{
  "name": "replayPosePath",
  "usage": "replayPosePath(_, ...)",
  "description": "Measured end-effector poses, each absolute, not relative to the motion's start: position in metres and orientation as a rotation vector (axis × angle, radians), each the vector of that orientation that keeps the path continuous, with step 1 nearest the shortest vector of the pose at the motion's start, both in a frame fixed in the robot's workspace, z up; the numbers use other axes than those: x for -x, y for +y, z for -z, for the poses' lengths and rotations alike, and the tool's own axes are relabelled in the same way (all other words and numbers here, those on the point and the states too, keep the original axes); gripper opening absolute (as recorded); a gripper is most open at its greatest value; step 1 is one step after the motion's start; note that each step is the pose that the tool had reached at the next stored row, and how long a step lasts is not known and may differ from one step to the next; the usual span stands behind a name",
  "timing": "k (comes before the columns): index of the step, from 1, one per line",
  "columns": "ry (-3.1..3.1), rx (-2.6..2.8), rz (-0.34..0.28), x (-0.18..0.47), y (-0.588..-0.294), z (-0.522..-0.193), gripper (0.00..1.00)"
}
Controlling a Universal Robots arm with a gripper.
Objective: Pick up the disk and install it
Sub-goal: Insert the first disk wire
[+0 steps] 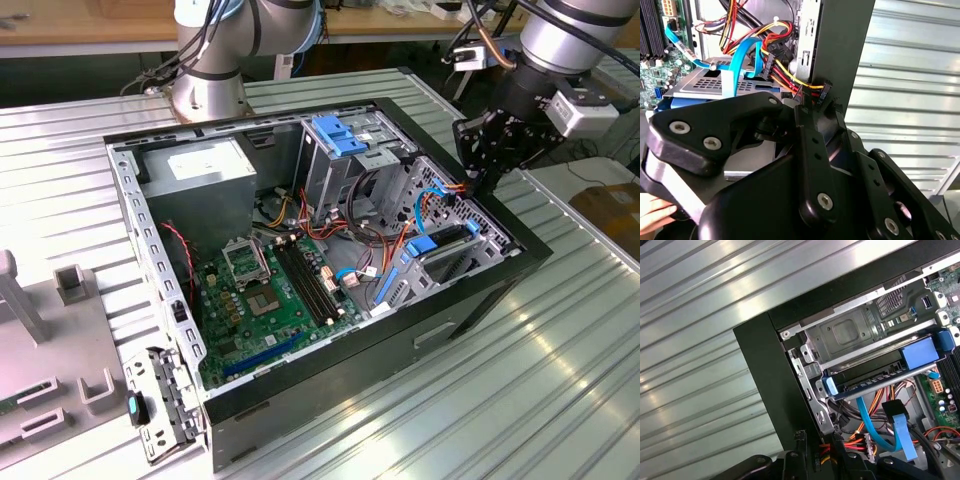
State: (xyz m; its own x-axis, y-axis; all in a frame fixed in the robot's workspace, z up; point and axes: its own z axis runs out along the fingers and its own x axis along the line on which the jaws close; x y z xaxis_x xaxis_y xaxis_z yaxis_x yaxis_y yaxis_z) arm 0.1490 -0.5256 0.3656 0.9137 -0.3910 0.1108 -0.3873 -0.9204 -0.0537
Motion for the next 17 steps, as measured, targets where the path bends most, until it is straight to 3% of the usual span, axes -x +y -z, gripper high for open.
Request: replayPosePath(17,0.576,3.044,0.227,-0.1459,-0.5215,-0.3648,0.31)
